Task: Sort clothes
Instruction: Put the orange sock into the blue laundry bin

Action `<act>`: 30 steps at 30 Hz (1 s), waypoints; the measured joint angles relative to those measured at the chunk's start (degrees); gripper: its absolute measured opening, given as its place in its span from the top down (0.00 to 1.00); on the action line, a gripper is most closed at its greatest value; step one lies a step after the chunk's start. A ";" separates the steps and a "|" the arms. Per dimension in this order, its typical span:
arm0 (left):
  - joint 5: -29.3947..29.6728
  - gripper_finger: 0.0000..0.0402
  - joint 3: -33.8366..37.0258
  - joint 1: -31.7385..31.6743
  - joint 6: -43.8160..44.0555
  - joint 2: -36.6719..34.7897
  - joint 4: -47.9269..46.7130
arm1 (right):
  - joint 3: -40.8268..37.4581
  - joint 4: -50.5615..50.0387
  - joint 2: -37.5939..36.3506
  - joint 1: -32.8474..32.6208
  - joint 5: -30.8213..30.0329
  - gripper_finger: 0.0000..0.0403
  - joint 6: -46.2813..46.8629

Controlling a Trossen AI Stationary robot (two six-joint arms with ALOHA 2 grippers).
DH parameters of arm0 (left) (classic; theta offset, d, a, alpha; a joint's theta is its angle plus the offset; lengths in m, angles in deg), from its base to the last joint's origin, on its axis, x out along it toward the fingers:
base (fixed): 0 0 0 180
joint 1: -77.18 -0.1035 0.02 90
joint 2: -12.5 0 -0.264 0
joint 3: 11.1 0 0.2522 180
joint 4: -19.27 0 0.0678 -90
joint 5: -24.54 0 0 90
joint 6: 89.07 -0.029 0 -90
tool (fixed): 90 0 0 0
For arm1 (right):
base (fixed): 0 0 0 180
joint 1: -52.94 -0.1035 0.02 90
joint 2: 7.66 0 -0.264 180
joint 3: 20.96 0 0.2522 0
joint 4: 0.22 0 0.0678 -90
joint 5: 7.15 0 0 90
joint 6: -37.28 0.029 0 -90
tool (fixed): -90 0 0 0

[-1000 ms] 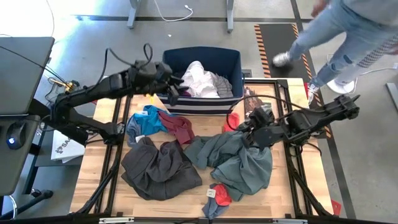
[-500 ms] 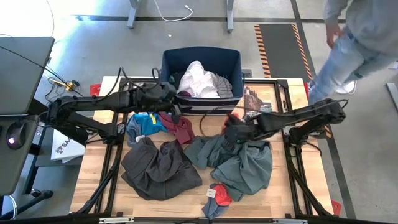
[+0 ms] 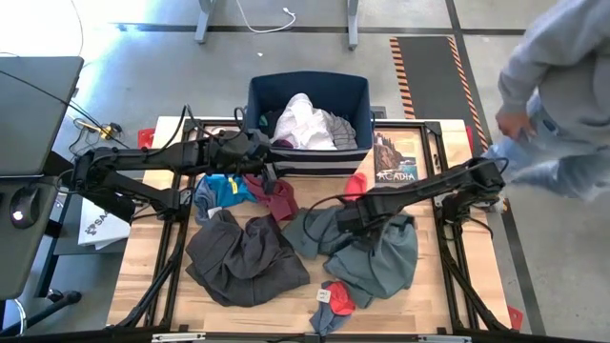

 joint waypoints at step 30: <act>2.12 0.49 0.00 -0.11 -3.62 0.04 0.35 | 0.01 -7.54 -14.18 -32.37 3.37 0.99 59.46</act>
